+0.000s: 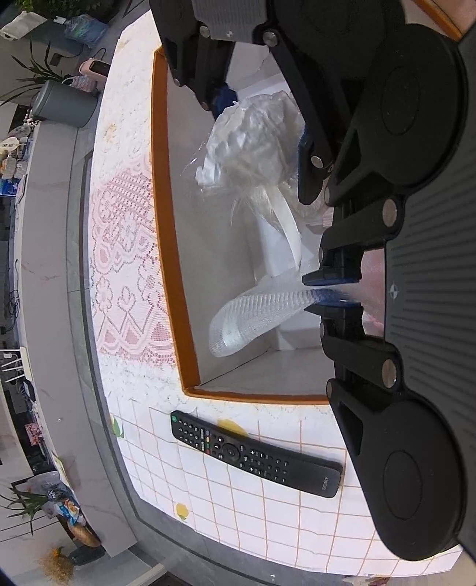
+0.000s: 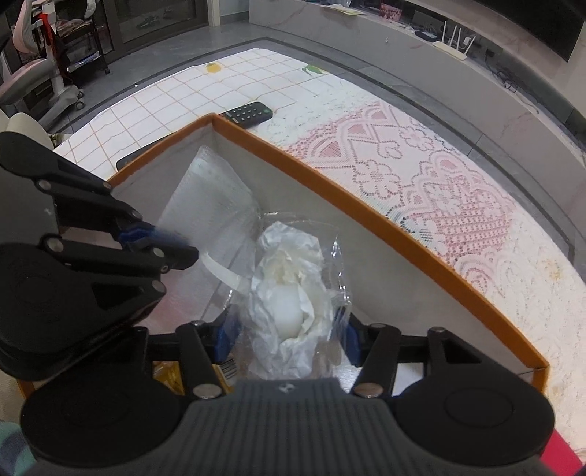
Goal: Organize soft objects
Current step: 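Open the left tool to drop the clear bag while the right tool releases the wrapped item, then move both tools from the orange box toward the brown plush toy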
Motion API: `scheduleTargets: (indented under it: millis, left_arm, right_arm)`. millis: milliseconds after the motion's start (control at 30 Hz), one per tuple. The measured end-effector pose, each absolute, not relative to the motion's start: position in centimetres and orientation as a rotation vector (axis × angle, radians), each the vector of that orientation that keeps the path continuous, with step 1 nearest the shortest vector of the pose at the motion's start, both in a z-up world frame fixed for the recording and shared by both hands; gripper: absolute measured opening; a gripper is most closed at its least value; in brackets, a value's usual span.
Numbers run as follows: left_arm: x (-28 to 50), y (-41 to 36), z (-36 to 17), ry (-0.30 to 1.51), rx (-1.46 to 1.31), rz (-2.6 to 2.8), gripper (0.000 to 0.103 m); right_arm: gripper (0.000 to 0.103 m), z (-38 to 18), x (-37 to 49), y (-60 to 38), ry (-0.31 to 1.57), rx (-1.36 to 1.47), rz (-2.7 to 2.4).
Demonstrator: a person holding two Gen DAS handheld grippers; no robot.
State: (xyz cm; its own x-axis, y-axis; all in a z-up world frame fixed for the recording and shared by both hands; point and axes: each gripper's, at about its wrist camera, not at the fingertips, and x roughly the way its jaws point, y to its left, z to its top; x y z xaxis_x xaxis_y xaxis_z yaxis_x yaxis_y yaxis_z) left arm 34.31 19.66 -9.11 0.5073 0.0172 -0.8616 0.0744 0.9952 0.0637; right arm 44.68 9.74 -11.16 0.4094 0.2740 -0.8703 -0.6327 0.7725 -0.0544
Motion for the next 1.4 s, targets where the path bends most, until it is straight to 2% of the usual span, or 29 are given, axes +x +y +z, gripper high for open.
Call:
scheduleTargets:
  millis: [33, 67, 133, 167, 267, 900, 1200, 1267, 1400]
  left_arm:
    - [34.2, 19.6, -8.9, 1.034, 0.103, -0.035, 0.021]
    - [34.0, 19.5, -8.7, 1.028, 0.113, -0.023, 0.031]
    - [33.6, 19.6, -8.2, 1.006, 0.135, 0.002, 0.043]
    - [33.4, 19.6, -7.9, 0.997, 0.136, 0.003, 0.045]
    - [32.7, 19.9, -7.2, 0.990, 0.102, -0.003, 0.045]
    - [27.3, 17.4, -2.6, 0.949, 0.128, -0.001, 0.045]
    - [23.9, 13.2, -0.2, 0.911, 0.146, -0.071, 0.045]
    - [23.3, 11.9, 0.1, 0.904, 0.140, -0.106, 0.042]
    - [22.5, 8.8, 0.3, 0.909, 0.157, -0.172, 0.041]
  right_arm:
    - [0.064, -11.0, 44.6, 9.7, 0.992, -0.417, 0.581]
    - [0.065, -11.0, 44.5, 9.6, 0.990, -0.420, 0.575]
    - [0.065, -10.7, 44.3, 9.4, 0.987, -0.418, 0.569]
    - [0.067, -10.6, 44.2, 9.2, 0.984, -0.415, 0.566]
    - [0.071, -10.0, 44.0, 8.9, 0.975, -0.403, 0.560]
    - [0.072, -5.3, 38.7, 6.2, 0.912, -0.397, 0.531]
    - [0.072, -2.7, 34.6, 1.8, 0.917, -0.278, 0.499]
    - [0.072, -2.2, 33.2, 0.4, 0.905, -0.260, 0.489]
    - [0.072, -1.5, 31.1, -2.4, 0.893, -0.245, 0.461]
